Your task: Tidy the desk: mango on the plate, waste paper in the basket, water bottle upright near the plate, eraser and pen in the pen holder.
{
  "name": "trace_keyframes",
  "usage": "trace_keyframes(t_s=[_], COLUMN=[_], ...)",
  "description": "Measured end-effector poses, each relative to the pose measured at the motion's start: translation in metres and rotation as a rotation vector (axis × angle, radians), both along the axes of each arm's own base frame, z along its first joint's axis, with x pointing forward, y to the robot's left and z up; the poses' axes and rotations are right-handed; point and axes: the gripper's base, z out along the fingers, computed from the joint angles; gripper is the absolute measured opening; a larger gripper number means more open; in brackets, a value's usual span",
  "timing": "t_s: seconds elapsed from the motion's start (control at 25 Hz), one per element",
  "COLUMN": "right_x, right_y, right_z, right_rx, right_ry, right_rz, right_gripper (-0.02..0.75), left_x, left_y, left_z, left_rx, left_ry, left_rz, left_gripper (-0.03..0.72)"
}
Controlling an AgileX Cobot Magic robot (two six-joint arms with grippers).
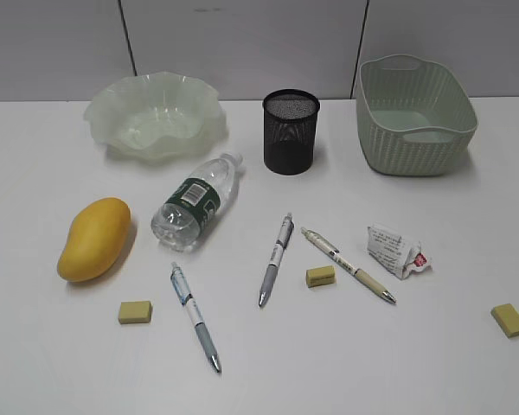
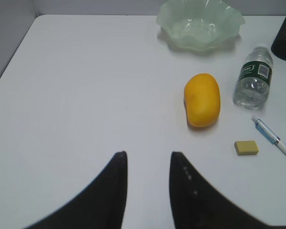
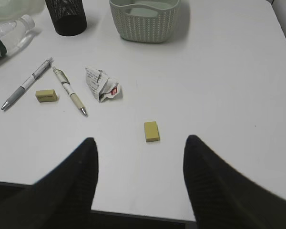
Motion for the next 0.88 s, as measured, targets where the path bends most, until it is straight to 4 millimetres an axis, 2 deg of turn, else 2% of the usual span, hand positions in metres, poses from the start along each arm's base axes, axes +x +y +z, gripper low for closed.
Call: trace_keyframes(t_s=[0.88], right_x=[0.0], right_y=[0.0], right_z=[0.0], right_rx=[0.0], right_ry=[0.0], right_rz=[0.0], right_gripper=[0.457], left_x=[0.0], left_y=[0.0], left_z=[0.0], left_rx=[0.0], left_ry=[0.0], left_rz=[0.0], left_gripper=[0.237])
